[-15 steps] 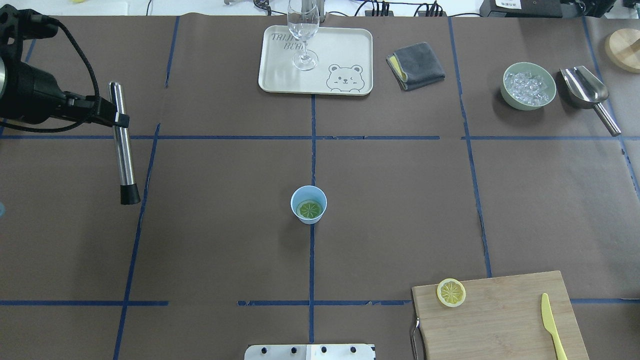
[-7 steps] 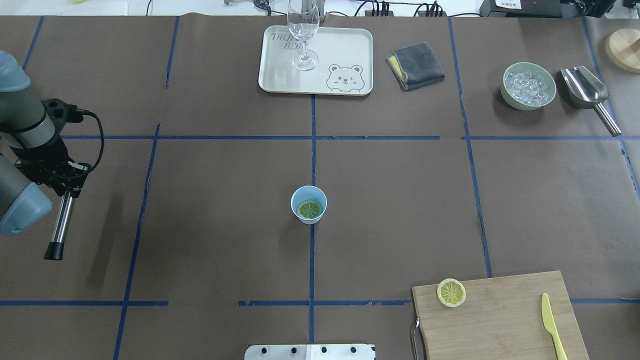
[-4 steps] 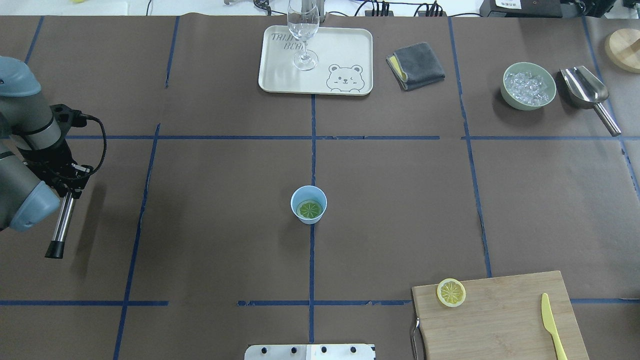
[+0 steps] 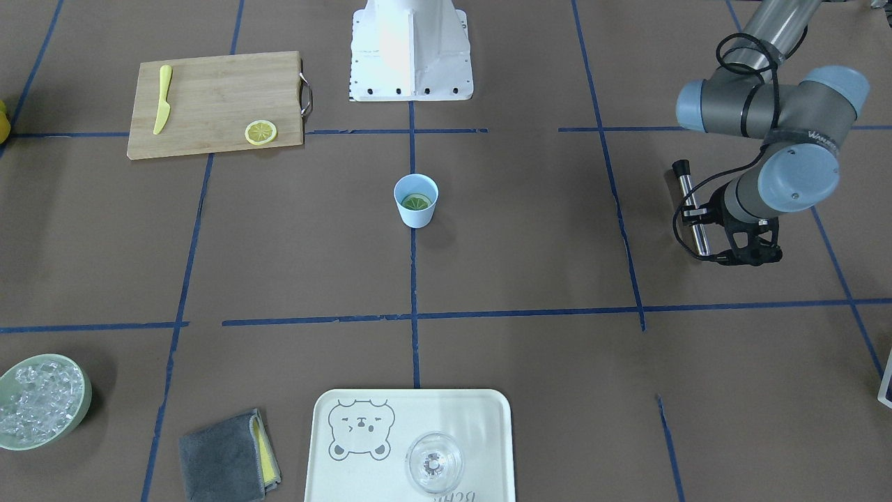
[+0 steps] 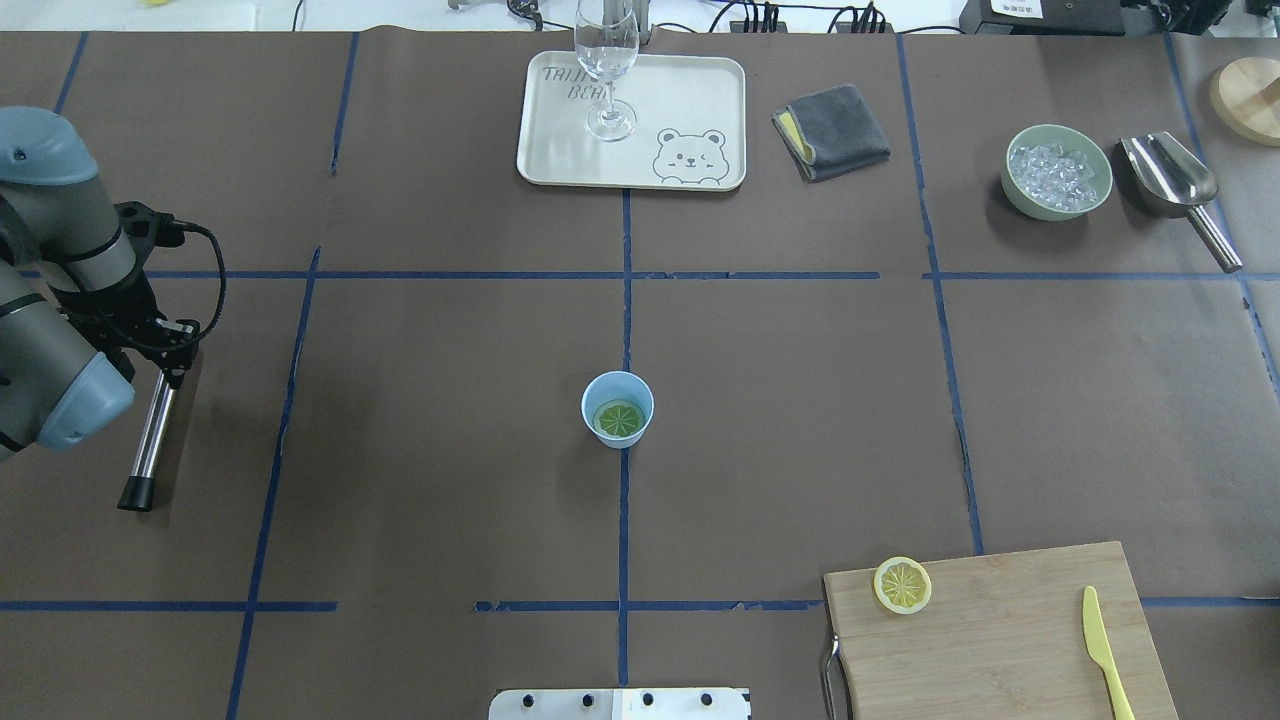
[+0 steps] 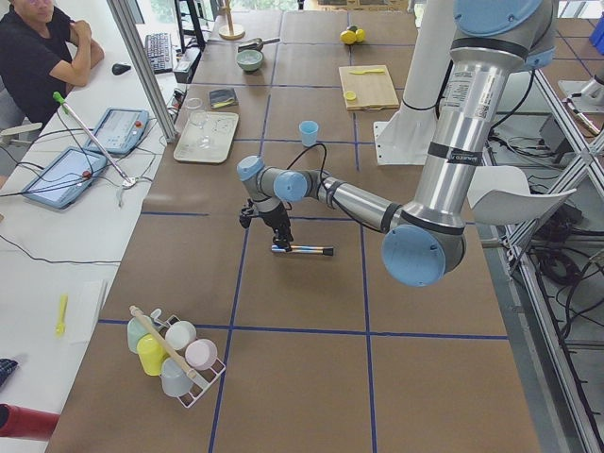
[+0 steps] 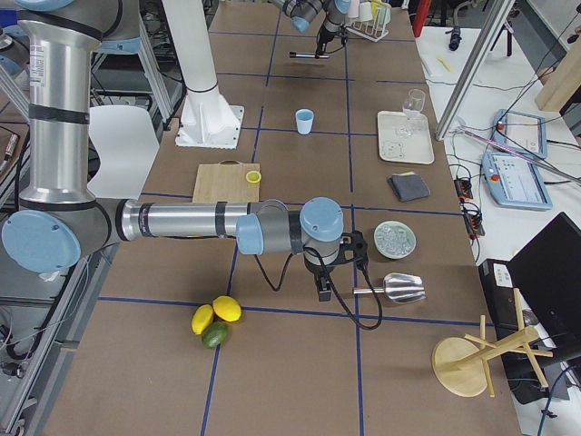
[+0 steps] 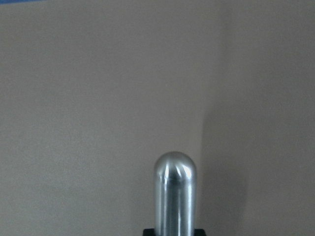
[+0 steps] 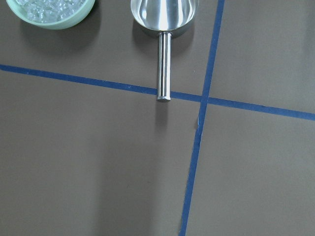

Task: Squeeze lemon into cup
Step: 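Set the muddler down on the table and open the left gripper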

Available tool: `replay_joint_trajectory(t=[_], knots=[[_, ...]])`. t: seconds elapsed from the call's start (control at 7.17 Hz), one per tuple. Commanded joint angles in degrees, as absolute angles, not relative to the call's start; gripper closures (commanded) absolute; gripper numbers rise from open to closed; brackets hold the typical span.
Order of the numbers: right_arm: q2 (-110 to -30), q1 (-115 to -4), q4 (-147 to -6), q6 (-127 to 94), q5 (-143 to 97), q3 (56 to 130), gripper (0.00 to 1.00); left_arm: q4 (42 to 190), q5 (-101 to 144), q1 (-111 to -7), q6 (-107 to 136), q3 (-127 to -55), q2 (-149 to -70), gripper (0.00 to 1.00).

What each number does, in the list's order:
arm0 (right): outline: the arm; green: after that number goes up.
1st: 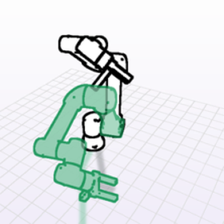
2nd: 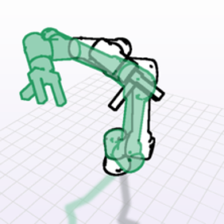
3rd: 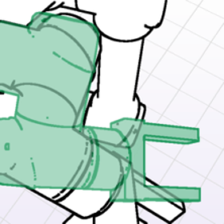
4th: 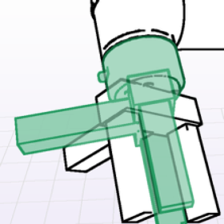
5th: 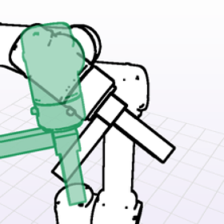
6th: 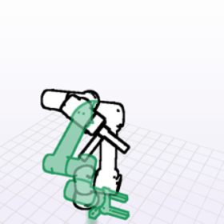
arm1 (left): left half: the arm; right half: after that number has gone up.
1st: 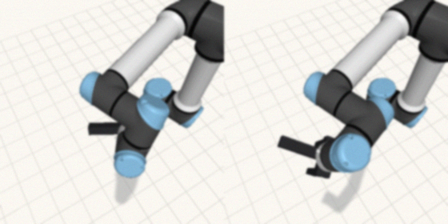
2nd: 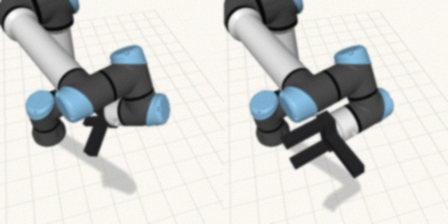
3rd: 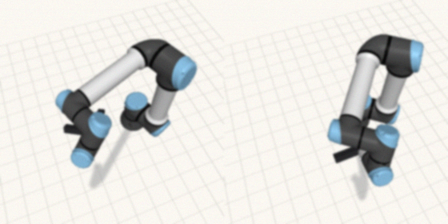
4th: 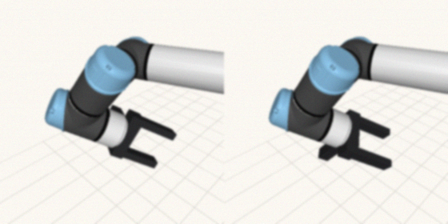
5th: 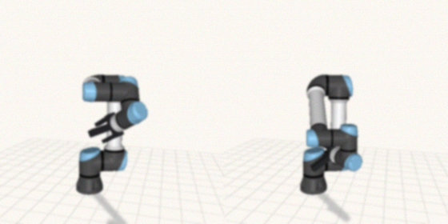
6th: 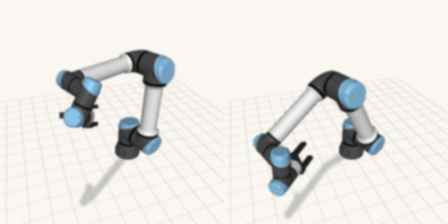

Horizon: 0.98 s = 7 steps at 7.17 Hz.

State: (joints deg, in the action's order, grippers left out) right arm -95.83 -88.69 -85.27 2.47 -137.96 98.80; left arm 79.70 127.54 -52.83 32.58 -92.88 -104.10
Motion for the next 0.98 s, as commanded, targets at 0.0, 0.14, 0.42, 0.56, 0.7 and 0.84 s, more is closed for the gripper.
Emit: replay_joint_trajectory(t=[0.0, 0.14, 0.42, 0.56, 0.7, 0.84], knots=[[-95.89, -89.64, -85.34, 2.72, -137.99, 98.44, 0.00, 79.72, 127.53, -53.35, 32.87, -93.25, -104.24, 0.00], [-95.80, -89.74, -85.25, 3.07, -137.99, 97.48, 0.00, 79.72, 127.62, -55.35, 32.96, -94.99, -104.33, 0.00], [-95.71, -89.91, -85.17, 2.90, -138.34, 96.59, 0.00, 79.45, 127.88, -64.46, 30.25, -98.95, -105.20, 0.00], [-95.71, -89.91, -85.17, 2.47, -138.17, 96.50, 0.00, 79.19, 127.88, -69.47, 23.36, -100.97, -105.20, 0.00], [-95.89, -89.91, -85.17, 2.55, -137.90, 96.42, 0.00, 79.19, 127.45, -74.13, 15.20, -101.25, -104.51, 0.00], [-95.71, -89.91, -85.25, 2.37, -137.99, 96.42, 0.00, 79.19, 127.53, -78.18, 5.11, -100.64, -102.41, 0.00]])
